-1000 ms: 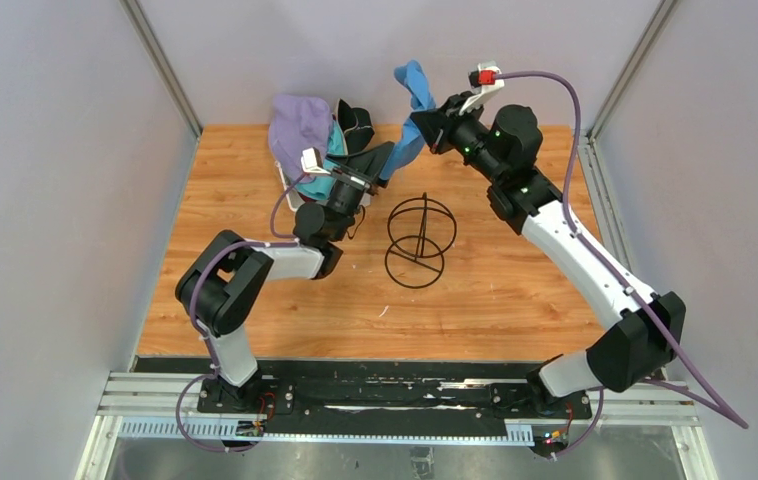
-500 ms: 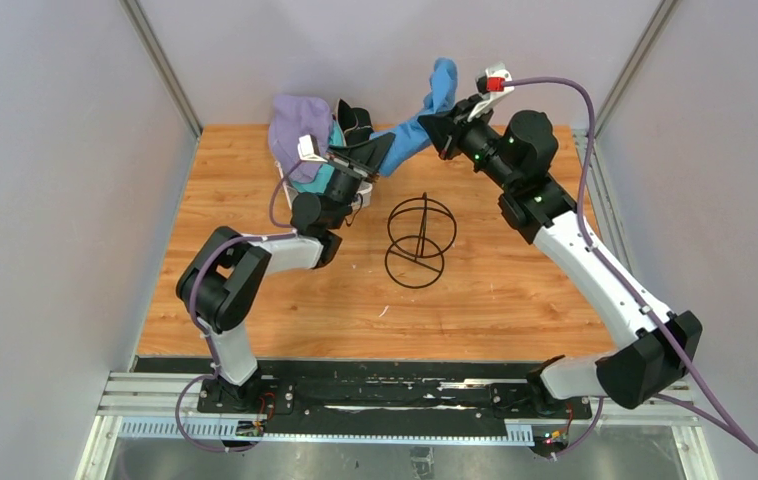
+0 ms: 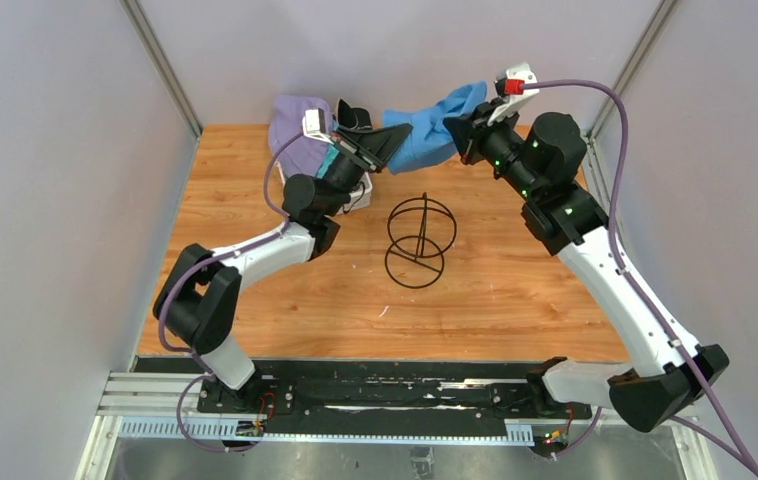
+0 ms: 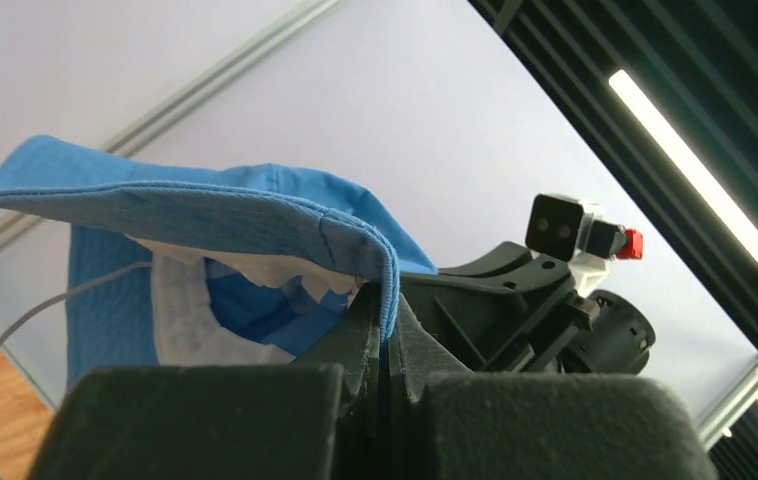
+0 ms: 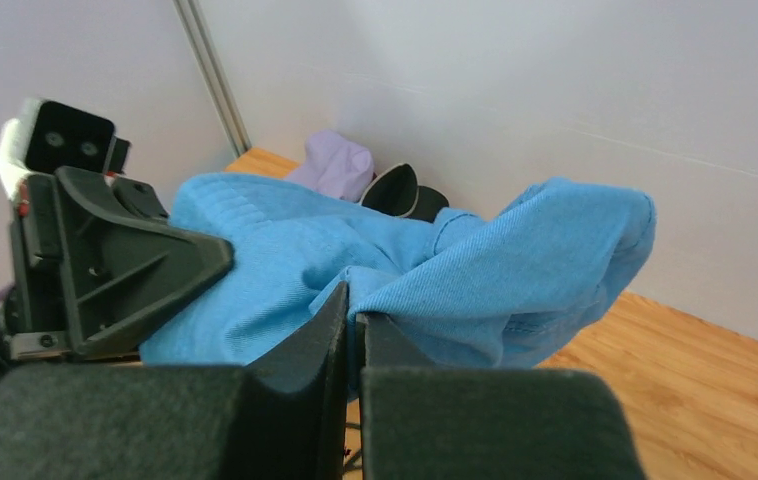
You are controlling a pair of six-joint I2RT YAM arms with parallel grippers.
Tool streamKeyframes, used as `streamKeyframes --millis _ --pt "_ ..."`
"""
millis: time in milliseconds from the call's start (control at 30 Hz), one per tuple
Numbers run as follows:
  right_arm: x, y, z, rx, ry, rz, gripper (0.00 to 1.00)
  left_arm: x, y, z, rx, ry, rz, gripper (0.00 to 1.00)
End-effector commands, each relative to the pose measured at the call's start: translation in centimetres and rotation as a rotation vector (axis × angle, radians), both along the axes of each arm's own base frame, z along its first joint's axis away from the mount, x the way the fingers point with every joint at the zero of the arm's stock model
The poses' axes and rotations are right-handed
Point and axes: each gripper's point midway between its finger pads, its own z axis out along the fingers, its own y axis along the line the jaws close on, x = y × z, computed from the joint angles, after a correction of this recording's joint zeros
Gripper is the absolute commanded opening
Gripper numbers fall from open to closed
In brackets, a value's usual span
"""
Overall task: Stack the hats
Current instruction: Place the hat on the hat stand.
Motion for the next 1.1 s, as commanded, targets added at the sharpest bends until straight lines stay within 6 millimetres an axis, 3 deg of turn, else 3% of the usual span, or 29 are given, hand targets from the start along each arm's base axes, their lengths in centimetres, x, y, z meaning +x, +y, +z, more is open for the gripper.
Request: streamKeyframes --millis 0,267,400,567,733,1067 --pt "-1.2 -3.4 2.1 -0.038 -0.023 -0.104 0.01 -3.0 -1.3 1.6 0.103 -0.061 -0.030 0.00" --pt "-4.9 -5.1 2.4 -0.019 0.018 -0.099 0.01 -6.5 -3.3 0.1 0.187 -0.009 -0.058 0.00" --pt "-6.4 -5.4 1.3 -0.011 0.054 -0.081 0.01 -7.9 -4.0 -1.5 0.220 0.022 -0.063 0.00" --pt "-8.2 -5.2 -0.6 -0.010 0.117 -0.031 0.01 -9.2 -3.4 -4.3 0.267 0.066 -0.022 0.00" --pt "-8.7 -4.4 -3.3 -0.014 0.188 0.016 0.01 -9.5 -1.7 -7.3 0.312 0.115 0.046 0.00" --pt "-7.3 -3.1 -5.7 -0.042 0.249 0.037 0.00 -8.9 0.2 -9.5 0.382 0.145 0.151 0.00"
